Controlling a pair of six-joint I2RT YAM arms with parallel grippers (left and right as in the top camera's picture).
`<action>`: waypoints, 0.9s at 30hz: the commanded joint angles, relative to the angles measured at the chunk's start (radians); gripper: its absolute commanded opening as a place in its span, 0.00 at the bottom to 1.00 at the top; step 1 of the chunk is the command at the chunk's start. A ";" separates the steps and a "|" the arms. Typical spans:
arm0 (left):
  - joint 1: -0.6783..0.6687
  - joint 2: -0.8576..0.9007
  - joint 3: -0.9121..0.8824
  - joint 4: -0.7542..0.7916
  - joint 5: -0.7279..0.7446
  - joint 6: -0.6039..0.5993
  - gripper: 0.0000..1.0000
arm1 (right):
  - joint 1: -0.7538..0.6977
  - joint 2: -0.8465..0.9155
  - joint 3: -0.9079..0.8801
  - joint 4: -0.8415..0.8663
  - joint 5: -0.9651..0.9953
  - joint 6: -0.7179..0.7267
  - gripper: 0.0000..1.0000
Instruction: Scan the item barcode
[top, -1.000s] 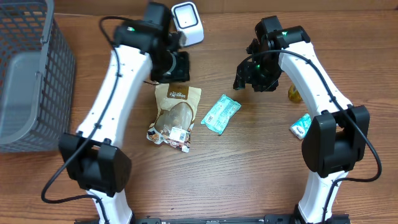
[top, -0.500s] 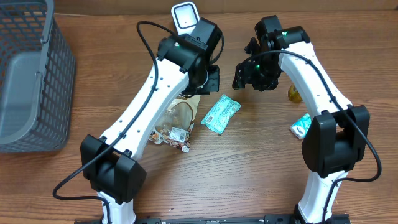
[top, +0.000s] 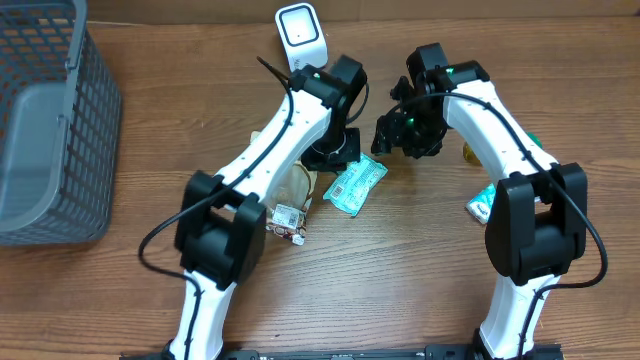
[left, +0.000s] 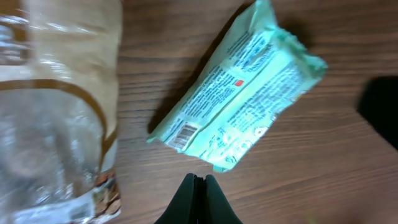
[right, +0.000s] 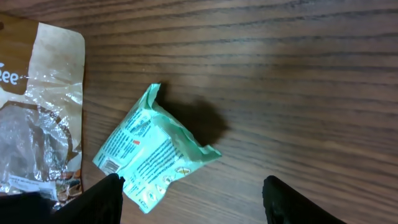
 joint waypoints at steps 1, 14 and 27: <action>-0.002 0.054 -0.005 0.000 0.068 0.035 0.04 | -0.002 -0.024 -0.031 0.018 -0.012 -0.008 0.70; -0.004 0.125 -0.006 0.020 0.066 0.043 0.04 | -0.002 -0.021 -0.048 0.032 -0.012 -0.008 0.69; -0.009 0.126 -0.006 0.018 -0.004 0.042 0.04 | 0.000 -0.002 -0.053 0.031 -0.012 -0.008 0.69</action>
